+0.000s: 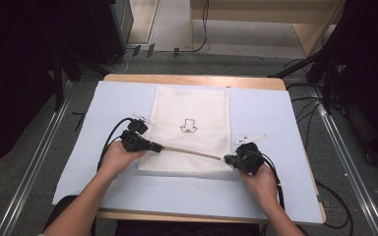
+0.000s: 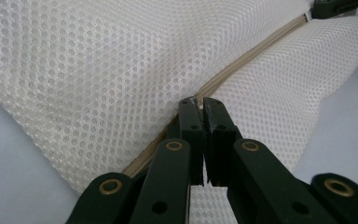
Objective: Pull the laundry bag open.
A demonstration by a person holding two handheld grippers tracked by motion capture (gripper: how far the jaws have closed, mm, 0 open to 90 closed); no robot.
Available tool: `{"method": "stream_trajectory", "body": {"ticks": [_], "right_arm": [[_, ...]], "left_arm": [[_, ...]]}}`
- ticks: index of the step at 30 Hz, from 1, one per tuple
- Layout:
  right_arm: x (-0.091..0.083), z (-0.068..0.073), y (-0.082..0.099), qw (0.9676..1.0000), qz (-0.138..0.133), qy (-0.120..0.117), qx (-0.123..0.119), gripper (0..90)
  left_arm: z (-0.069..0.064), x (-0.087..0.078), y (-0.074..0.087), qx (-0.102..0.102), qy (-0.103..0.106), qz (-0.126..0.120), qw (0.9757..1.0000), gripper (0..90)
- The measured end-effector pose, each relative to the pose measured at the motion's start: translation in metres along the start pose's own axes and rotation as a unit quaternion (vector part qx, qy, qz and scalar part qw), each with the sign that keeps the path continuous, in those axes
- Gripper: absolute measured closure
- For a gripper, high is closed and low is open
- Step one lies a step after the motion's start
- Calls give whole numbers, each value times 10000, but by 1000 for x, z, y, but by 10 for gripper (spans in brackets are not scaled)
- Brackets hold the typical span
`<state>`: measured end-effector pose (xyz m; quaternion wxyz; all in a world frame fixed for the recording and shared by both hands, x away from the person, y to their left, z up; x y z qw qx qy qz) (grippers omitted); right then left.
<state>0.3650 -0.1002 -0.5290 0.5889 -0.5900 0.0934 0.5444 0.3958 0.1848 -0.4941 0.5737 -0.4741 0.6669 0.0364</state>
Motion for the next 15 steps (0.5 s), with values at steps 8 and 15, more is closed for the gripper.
{"method": "stream_trajectory", "body": {"ticks": [8,15], "right_arm": [[0,0,0,10000,19,-5,-14,900],[0,0,0,10000,18,2,-21,900]], "left_arm": [[1,-2,1,0,21,-15,10000,891],[2,-1,2,-14,-7,34,10000,891]]}}
Point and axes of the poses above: each handheld gripper's, and its own axes: x roughly forward along the jaws, y roughly out of its underside, z roughly to its left, the point moved 8 cm from there along x, roughly forward along the jaws, and after that the axes turned 7 degrees about x, right-handed, at the moved point
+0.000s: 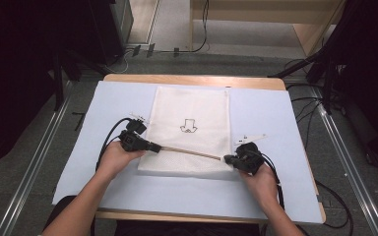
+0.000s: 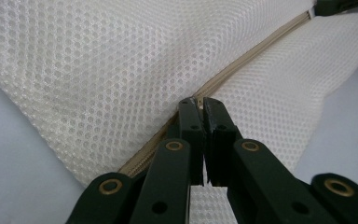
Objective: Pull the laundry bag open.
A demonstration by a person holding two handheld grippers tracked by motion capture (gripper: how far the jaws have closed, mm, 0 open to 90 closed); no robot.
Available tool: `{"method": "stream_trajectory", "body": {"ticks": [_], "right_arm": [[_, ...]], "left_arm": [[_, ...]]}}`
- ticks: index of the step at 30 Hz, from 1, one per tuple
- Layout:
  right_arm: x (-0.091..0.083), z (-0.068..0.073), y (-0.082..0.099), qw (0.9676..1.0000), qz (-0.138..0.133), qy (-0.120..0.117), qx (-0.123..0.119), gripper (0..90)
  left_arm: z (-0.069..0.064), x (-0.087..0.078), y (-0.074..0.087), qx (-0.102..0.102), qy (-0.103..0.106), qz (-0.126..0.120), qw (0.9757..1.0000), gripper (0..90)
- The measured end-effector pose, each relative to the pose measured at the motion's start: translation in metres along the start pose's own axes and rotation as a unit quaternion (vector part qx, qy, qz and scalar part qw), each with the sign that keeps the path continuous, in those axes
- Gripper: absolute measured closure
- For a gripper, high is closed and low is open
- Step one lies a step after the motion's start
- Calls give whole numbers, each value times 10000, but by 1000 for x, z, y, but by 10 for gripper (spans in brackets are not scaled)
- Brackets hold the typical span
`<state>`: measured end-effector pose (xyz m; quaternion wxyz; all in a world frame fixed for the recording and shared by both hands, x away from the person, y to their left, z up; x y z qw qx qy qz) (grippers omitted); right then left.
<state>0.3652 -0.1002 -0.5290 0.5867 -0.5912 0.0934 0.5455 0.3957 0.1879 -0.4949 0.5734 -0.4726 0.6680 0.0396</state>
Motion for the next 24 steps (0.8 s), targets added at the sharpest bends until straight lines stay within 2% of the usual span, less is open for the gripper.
{"method": "stream_trajectory", "body": {"ticks": [6,7,9,10,13,24], "right_arm": [[0,0,0,10000,5,16,10,900],[0,0,0,10000,0,14,-1,900],[0,0,0,10000,1,10,0,900],[0,0,0,10000,1,13,0,900],[0,0,0,10000,6,18,3,900],[0,0,-1,10000,8,31,-46,900]], "left_arm": [[0,-1,0,-34,28,-14,10000,891],[1,-1,0,-29,-98,-8,9999,891],[2,-3,0,-43,-106,-46,9999,892],[4,-4,0,-46,-210,-57,9998,892],[5,-7,1,-112,-70,-87,9999,892],[7,-10,3,-114,-139,-96,9998,892]]}}
Point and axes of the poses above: each handheld gripper's, and its own axes: x roughly forward along the jaws, y roughly out of its underside, z roughly to its left, the point moved 8 cm from there along x, roughly forward along the jaws, and after that the axes turned 7 degrees about x, right-handed, at the moved point
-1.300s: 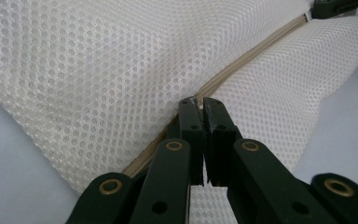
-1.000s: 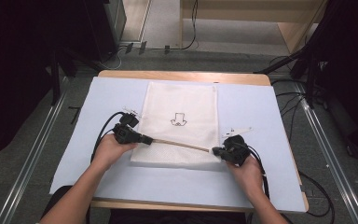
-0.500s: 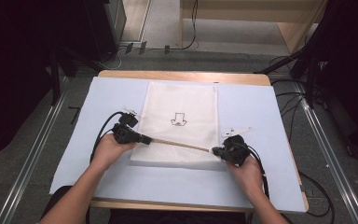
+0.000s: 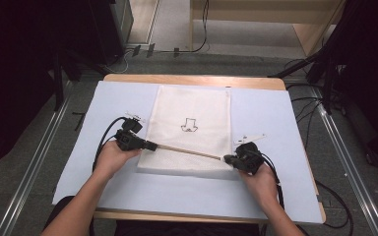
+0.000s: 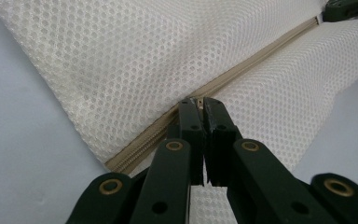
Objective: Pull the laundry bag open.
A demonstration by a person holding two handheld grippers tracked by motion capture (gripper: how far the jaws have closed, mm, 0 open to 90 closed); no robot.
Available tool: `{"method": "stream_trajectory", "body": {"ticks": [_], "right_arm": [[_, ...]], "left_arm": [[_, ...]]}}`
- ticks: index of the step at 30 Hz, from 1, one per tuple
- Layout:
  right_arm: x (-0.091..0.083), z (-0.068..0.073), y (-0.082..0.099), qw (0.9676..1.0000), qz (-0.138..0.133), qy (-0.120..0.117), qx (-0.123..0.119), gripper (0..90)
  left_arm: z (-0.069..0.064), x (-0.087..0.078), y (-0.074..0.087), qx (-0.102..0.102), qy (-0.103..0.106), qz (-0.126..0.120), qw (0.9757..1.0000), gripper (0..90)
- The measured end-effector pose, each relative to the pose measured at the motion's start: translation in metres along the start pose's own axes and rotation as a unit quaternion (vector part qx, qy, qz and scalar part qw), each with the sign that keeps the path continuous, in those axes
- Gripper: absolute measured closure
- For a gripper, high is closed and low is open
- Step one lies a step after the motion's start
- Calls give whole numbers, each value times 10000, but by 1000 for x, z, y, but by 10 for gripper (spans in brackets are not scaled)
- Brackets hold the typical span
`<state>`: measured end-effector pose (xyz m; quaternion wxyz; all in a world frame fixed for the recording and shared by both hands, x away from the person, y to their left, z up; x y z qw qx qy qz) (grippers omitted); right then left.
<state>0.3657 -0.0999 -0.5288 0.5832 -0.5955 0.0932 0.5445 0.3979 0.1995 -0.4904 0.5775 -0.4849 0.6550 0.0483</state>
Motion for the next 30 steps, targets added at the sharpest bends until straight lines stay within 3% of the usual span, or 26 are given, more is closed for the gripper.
{"method": "stream_trajectory", "body": {"ticks": [2,3,6,7,9,10,13,14,17,22,30], "right_arm": [[0,0,0,10000,-1,-1,1,900],[0,0,0,10000,-3,-5,0,900],[0,0,0,10000,2,2,14,900],[0,0,0,10000,-3,15,7,900],[0,-1,0,10000,-3,17,6,900],[0,-1,0,10000,-2,21,4,900],[0,-1,0,10000,9,42,-5,900],[0,-1,0,10000,11,44,-8,900],[0,-1,-1,10000,12,33,-7,900],[0,-1,-1,10000,46,1,-14,900],[1,-1,-2,10000,46,15,-15,900]], "left_arm": [[0,-1,0,7,12,8,10000,892],[1,-2,0,25,-124,22,9999,892],[5,-6,2,-48,-121,-39,9999,892],[5,-8,3,-78,-4,-55,10000,892],[8,-9,5,-87,-114,-15,9999,892],[8,-10,6,-133,-28,-54,9999,893],[18,-16,10,-154,-352,-20,9993,892],[24,-20,13,-245,-415,-40,9988,893],[35,-31,22,-558,-162,-207,9981,892],[35,-31,26,-476,-214,-161,9985,892],[37,-31,28,-554,-197,-190,9981,891]]}}
Point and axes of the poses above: each handheld gripper's, and its own axes: x roughly forward along the jaws, y roughly out of its underside, z roughly to its left, the point moved 8 cm from there along x, roughly forward along the jaws, and after that the axes turned 7 degrees about x, right-handed, at the moved point
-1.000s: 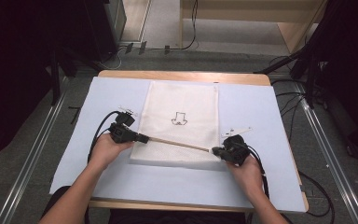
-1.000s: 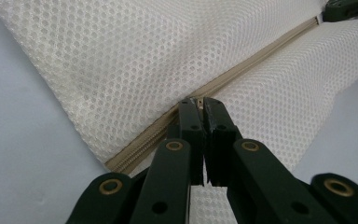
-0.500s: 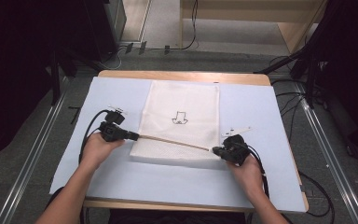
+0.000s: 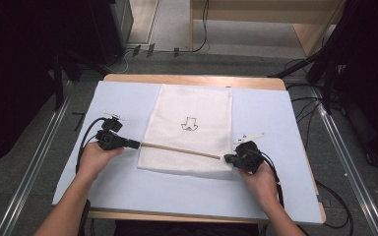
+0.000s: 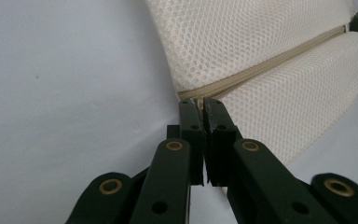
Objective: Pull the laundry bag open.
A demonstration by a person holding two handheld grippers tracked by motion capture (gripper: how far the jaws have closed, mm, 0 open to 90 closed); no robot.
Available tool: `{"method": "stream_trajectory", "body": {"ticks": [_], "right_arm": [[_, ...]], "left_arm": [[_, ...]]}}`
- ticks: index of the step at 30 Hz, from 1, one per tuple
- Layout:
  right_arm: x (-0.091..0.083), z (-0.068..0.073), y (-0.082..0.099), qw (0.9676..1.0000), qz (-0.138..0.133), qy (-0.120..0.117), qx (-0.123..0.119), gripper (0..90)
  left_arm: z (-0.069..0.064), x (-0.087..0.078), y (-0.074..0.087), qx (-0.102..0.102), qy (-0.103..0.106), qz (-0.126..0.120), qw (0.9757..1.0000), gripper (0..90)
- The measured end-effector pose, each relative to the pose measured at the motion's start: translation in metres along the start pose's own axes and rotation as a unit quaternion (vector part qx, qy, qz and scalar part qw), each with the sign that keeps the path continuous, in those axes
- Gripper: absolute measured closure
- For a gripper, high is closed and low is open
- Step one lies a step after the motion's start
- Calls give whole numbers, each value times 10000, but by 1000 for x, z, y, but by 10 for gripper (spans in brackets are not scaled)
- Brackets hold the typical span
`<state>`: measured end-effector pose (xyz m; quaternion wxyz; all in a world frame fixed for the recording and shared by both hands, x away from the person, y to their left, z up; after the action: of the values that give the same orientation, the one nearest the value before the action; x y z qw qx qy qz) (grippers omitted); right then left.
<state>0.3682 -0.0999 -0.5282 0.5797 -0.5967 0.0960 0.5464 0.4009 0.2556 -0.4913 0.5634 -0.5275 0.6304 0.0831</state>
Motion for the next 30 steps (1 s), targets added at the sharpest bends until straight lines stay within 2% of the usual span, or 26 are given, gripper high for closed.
{"method": "stream_trajectory", "body": {"ticks": [5,15,30], "right_arm": [[-2,-4,0,10000,-13,79,-26,900],[-1,-4,-2,10000,-9,-7,80,900],[-1,-5,-3,9999,54,-60,151,900]], "left_arm": [[1,0,2,-42,39,-16,10000,890],[0,4,5,1,110,39,9999,887],[-5,3,16,-120,367,-73,9992,876]]}}
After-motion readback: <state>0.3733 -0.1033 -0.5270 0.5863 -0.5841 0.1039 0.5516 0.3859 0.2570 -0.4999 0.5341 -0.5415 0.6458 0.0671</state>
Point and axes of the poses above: each handheld gripper's, and its own axes: x roughly forward along the jaws, y roughly out of its underside, z roughly to its left, the point moved 8 cm from there along x, roughly forward along the jaws, and after that the axes turned 7 degrees about x, right-handed, at the moved point
